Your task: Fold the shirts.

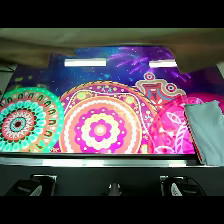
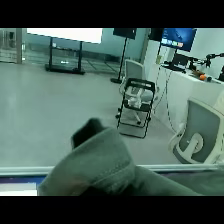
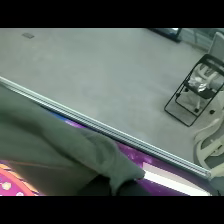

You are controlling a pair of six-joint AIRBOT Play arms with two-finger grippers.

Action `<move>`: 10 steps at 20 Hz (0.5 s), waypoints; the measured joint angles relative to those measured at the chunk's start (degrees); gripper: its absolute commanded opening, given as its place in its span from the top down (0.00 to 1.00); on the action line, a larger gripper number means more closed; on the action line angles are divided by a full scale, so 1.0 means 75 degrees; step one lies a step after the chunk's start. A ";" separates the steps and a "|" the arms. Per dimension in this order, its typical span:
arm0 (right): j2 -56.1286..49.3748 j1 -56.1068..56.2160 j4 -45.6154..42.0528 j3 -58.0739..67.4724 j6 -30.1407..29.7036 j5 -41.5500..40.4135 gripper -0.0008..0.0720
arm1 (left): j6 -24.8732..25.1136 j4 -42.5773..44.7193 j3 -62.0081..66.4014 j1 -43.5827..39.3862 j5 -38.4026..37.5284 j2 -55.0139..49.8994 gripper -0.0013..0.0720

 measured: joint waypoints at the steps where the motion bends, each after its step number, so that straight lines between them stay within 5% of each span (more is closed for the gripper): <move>1: 0.0044 0.0000 -0.0140 0.0152 0.0096 0.0268 0.96 | -0.0029 0.0032 0.0041 0.0032 -0.0321 0.0085 0.95; 6: -0.0221 0.0000 -0.0539 0.0452 0.0315 0.2014 0.96 | -0.0087 0.0224 -0.0032 0.0114 -0.1489 0.0230 0.95; 10: -0.0886 0.0015 -0.0641 -0.0673 0.0312 0.3550 0.96 | -0.0105 0.0414 -0.1789 0.0117 -0.2512 0.0102 0.95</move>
